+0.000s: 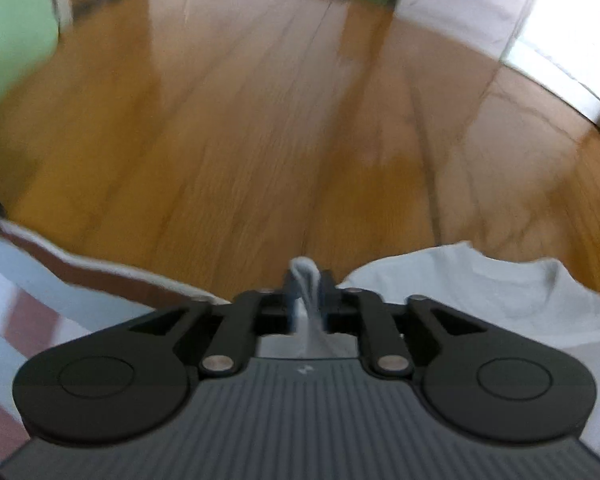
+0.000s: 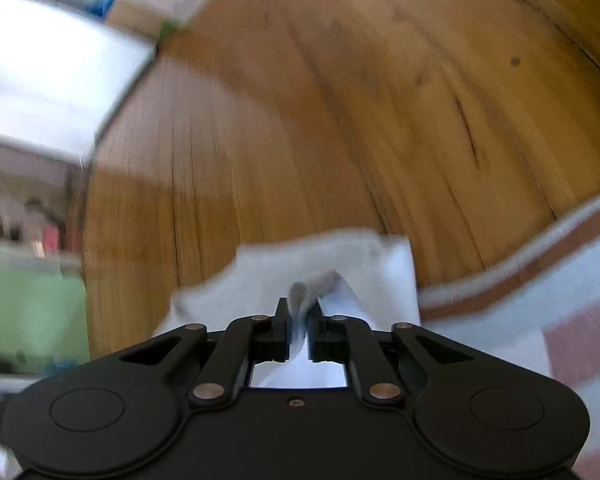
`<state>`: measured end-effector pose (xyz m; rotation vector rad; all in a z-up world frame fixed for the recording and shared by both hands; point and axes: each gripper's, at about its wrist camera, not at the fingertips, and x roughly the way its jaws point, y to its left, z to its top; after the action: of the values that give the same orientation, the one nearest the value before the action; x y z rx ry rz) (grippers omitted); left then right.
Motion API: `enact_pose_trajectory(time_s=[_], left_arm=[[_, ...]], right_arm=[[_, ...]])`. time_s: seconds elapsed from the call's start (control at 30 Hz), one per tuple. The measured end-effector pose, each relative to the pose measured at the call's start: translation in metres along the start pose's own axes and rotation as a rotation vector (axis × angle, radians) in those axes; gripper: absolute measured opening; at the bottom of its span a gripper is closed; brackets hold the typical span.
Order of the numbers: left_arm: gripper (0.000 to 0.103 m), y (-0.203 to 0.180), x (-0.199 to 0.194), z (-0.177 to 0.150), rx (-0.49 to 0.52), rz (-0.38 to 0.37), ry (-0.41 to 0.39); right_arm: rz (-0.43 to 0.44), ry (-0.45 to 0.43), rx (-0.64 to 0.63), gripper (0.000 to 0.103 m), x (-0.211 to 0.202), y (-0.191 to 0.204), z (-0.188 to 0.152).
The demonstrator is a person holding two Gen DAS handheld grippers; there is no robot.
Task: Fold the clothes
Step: 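Lower the shirt onto the rug and open both grippers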
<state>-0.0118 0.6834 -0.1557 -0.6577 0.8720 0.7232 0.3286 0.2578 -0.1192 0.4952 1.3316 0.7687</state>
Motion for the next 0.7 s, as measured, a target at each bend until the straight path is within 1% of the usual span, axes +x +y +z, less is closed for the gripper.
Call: enact_pose_trajectory(time_s=[0.03, 0.07, 0.1, 0.13, 0.17, 0.2, 0.23, 0.27, 0.33, 0.37, 0.4, 0.43, 0.5, 0.53, 0.57, 0.63, 0.67, 0.7], left_arm=[[0.049, 0.009, 0.015, 0.006, -0.056, 0.026, 0.064], [0.049, 0.019, 0.021, 0.009, -0.118, 0.024, 0.088], [0.049, 0.03, 0.023, 0.01, -0.179, -0.007, 0.087], [0.051, 0.038, 0.02, 0.009, -0.22, -0.06, 0.06], [0.055, 0.045, 0.014, 0.007, -0.247, -0.129, 0.017], [0.064, 0.049, 0.008, 0.003, -0.252, -0.189, -0.02], [0.068, 0.052, 0.003, -0.001, -0.242, -0.242, -0.053], [0.068, 0.053, -0.002, -0.005, -0.213, -0.279, -0.079], [0.068, 0.05, -0.011, -0.016, -0.122, -0.324, -0.119], [0.068, 0.046, -0.014, -0.023, -0.065, -0.335, -0.135], [0.069, 0.041, -0.016, -0.029, -0.006, -0.34, -0.146], [0.071, 0.035, -0.017, -0.034, 0.053, -0.341, -0.154], [0.074, 0.028, -0.015, -0.041, 0.134, -0.326, -0.151], [0.074, 0.026, -0.014, -0.044, 0.158, -0.318, -0.147], [0.074, 0.024, -0.013, -0.044, 0.171, -0.314, -0.146], [0.074, 0.022, -0.01, -0.041, 0.177, -0.324, -0.154], [0.074, 0.022, -0.007, -0.039, 0.178, -0.333, -0.149], [0.074, 0.021, -0.003, -0.035, 0.178, -0.338, -0.126]], right_arm=[[0.055, -0.071, 0.054, 0.041, -0.002, -0.009, -0.001], [0.109, -0.142, 0.108, 0.05, -0.004, -0.017, -0.003], [0.157, -0.171, 0.143, 0.049, -0.006, -0.026, -0.005], [0.162, -0.174, 0.141, 0.049, -0.007, -0.031, -0.008], [0.159, -0.175, 0.133, 0.049, -0.009, -0.035, -0.011], [0.122, -0.171, 0.078, 0.05, -0.012, -0.035, -0.015], [0.079, -0.166, 0.016, 0.05, -0.014, -0.034, -0.018], [0.036, -0.16, -0.072, 0.05, -0.017, -0.031, -0.022], [-0.023, -0.145, -0.188, 0.05, -0.02, -0.027, -0.03], [-0.051, -0.138, -0.244, 0.05, -0.021, -0.026, -0.034], [-0.057, -0.124, -0.277, 0.049, -0.021, -0.025, -0.037], [-0.06, -0.108, -0.306, 0.049, -0.018, -0.023, -0.04], [-0.082, -0.085, -0.378, 0.049, -0.011, -0.017, -0.046], [-0.097, -0.082, -0.409, 0.049, -0.008, -0.013, -0.048], [-0.11, -0.082, -0.447, 0.048, -0.004, -0.007, -0.05], [-0.125, -0.075, -0.527, 0.034, 0.004, 0.005, -0.053], [-0.133, -0.059, -0.569, 0.011, 0.009, 0.01, -0.054], [-0.15, -0.05, -0.605, 0.006, 0.016, 0.014, -0.054]])
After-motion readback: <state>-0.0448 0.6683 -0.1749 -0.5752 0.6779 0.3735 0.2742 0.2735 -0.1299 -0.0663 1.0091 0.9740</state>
